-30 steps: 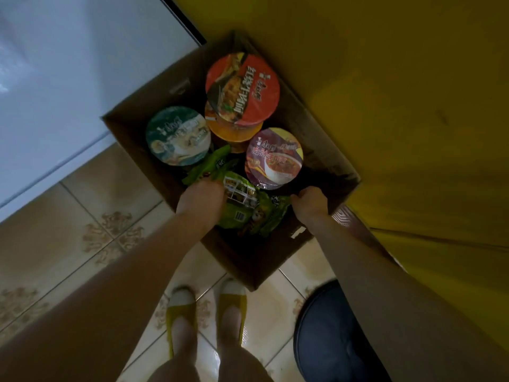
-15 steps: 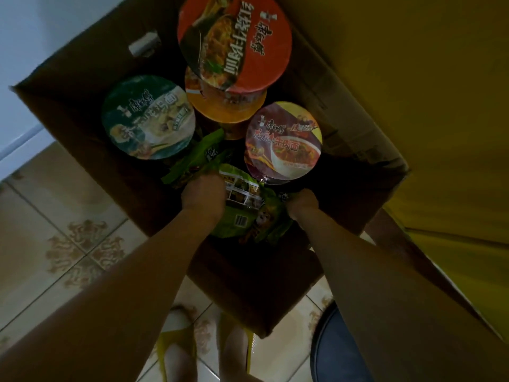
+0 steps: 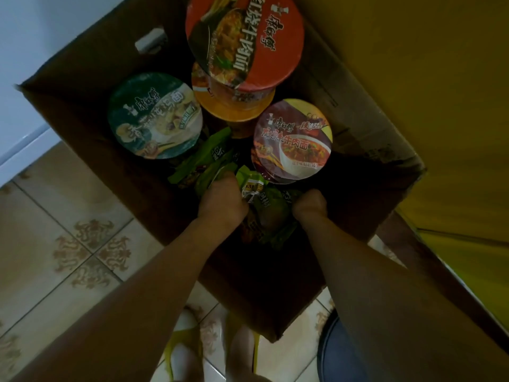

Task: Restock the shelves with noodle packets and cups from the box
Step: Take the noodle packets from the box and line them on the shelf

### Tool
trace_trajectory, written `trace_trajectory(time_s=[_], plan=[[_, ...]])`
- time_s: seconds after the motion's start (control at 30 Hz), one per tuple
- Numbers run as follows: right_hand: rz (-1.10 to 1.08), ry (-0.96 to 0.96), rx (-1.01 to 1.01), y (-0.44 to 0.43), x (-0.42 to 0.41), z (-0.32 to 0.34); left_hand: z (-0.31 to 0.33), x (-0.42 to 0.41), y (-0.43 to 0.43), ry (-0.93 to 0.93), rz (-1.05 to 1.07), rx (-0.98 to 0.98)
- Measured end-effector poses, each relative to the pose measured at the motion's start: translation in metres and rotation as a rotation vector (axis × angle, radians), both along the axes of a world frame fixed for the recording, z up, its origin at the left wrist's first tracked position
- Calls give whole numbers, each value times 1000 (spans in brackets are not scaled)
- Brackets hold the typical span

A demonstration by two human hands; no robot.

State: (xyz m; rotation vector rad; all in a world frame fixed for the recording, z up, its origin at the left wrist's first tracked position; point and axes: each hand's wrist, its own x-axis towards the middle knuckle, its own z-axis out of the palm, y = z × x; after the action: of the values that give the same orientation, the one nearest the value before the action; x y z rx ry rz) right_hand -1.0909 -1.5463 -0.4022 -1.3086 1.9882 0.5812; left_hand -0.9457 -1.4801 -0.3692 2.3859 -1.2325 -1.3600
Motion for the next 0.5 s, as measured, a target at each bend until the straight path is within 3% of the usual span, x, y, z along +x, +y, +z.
trace_trajectory(time_s=[0.23,0.5], plan=[[87,-24,21,10,4,32,24,-5,7,-3,27,-31],[-131,-143,-98,26,1,84,87,-6,20,-60,-19,-21]])
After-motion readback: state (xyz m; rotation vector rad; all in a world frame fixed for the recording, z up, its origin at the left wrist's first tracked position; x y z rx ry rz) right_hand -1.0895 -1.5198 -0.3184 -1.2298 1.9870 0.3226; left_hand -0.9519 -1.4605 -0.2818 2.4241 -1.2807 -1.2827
